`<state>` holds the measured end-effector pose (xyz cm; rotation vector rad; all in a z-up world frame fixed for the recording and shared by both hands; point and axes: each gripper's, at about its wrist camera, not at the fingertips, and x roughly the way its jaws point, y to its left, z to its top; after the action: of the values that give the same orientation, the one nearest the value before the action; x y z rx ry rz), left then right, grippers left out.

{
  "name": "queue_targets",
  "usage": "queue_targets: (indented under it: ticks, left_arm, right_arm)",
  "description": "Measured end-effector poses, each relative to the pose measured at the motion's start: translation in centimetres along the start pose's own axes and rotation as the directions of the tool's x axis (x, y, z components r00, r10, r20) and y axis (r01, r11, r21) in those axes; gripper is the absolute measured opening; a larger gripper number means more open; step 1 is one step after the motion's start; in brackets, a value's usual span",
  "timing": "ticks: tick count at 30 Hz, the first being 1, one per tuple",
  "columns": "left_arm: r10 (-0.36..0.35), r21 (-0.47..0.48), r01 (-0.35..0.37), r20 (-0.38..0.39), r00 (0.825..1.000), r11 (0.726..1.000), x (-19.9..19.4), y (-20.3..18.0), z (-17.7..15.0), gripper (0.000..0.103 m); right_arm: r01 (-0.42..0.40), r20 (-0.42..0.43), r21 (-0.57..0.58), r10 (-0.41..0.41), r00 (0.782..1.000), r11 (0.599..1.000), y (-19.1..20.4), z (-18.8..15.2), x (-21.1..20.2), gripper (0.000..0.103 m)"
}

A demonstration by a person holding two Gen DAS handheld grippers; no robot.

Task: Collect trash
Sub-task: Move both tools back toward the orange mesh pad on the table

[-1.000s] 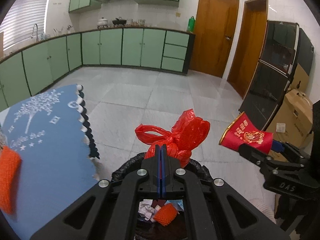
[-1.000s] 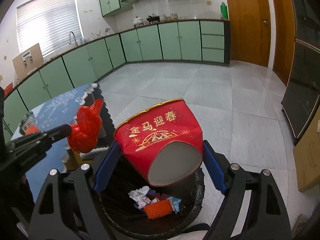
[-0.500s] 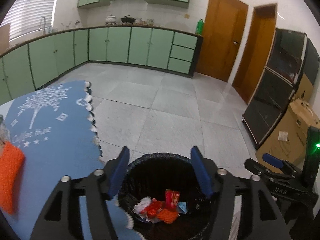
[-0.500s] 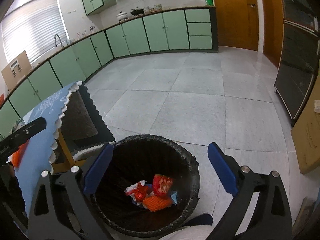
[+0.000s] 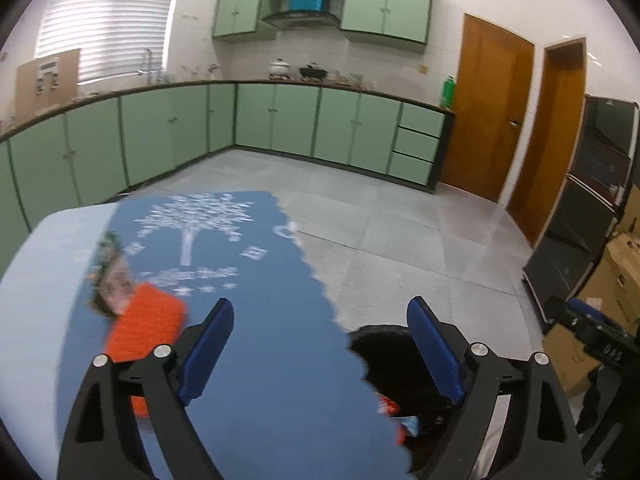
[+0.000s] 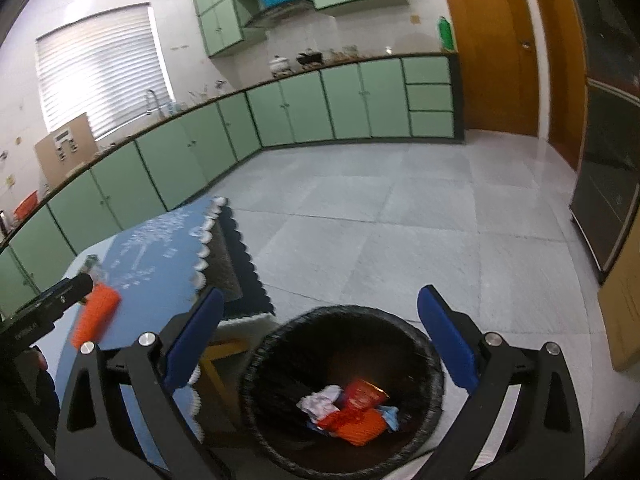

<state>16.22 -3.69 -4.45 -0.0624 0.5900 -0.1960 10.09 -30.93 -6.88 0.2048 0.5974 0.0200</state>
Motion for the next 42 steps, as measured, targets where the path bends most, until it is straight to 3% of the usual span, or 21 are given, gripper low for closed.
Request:
queue_targets:
  ticks: [8,19,32,42]
  left_arm:
    - [0.141,-0.046,-0.140,0.032,0.989,0.989,-3.6,7.0,-0.8,0.087]
    - [0.316,-0.120,-0.310,0.034,0.948,0.943,-6.0,15.5,-2.7,0.087]
    - [0.376,-0.144,-0.374,-0.016,0.927,0.916,-6.1,21.4,-4.9,0.087]
    - [0.384,-0.165,-0.385,-0.039,0.923,0.908,-6.0,23.5,-5.7,0.087]
  right_arm:
    - [-0.072,0.003,-0.090,0.073,0.997,0.993,6.8,0.5,0.7,0.095]
    - [-0.176,-0.028,-0.181,0.173,0.984,0.968,17.0,-0.2,3.4,0.095]
    - [-0.245,-0.106,-0.243,0.226,0.968,0.938,25.8,-2.6,6.9,0.095]
    - [-0.235,-0.162,-0.281,0.196,0.967,0.930,30.1,-4.6,9.5,0.094]
